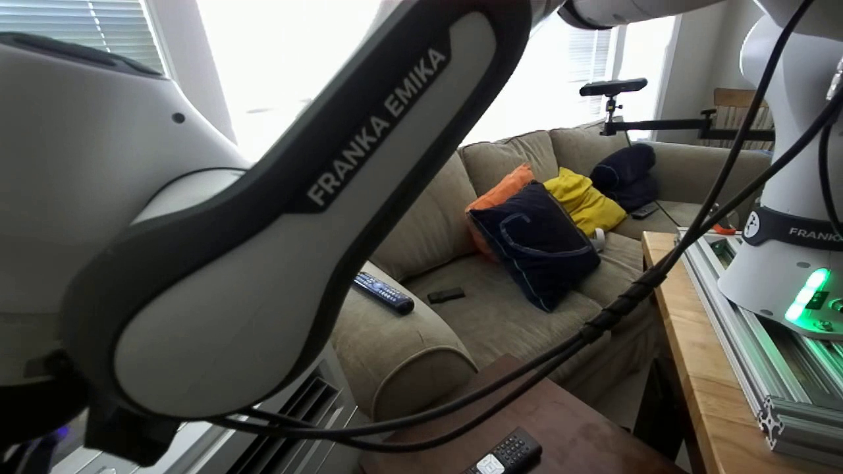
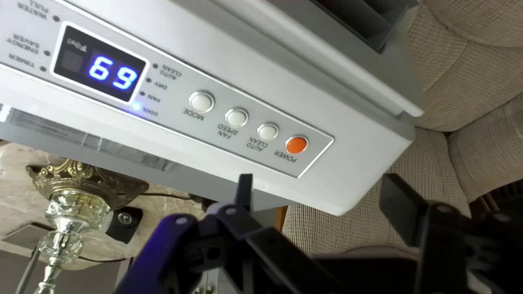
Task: Turn off the electric fan
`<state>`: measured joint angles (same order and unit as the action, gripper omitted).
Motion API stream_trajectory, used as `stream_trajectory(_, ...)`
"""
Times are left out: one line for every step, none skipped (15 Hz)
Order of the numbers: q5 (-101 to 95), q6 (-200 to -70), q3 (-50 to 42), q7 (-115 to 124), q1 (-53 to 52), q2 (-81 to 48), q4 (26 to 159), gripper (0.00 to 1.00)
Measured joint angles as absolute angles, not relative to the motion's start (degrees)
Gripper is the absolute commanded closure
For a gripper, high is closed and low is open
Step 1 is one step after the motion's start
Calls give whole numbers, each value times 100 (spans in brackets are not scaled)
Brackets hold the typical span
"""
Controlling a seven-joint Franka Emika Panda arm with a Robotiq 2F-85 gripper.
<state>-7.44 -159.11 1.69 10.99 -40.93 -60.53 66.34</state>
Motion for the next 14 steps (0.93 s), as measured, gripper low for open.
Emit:
stream_trajectory(-744,-15902,165,1099,-4123,-6137,6481,56)
stream_trajectory(-744,-15879,151,1099,-4155,-6217,6332,64)
stream_trajectory(-743,-15845,135,1100,-4186,-6295,6196,70)
stream_trajectory(-743,-15807,98,1109,-4223,-6370,6068,78)
stream_trajectory(-743,-15753,43,1126,-4262,-6448,5943,84)
stream_trajectory(-743,-15700,-22,1146,-4299,-6525,5823,92)
stream_trajectory(-743,-15655,-82,1160,-4330,-6606,5716,98)
stream_trajectory(-743,-15616,-135,1167,-4354,-6691,5607,100)
stream_trajectory(-743,-15582,-184,1174,-4371,-6778,5504,100)
stream_trajectory(-743,-15548,-227,1181,-4384,-6865,5401,100)
stream_trajectory(-743,-15518,-267,1189,-4397,-6954,5302,100)
stream_trajectory(-743,-15509,-306,1195,-4410,-7033,5214,100)
stream_trajectory(-743,-15509,-341,1196,-4426,-7101,5149,100)
stream_trajectory(-743,-15509,-370,1196,-4442,-7166,5076,100)
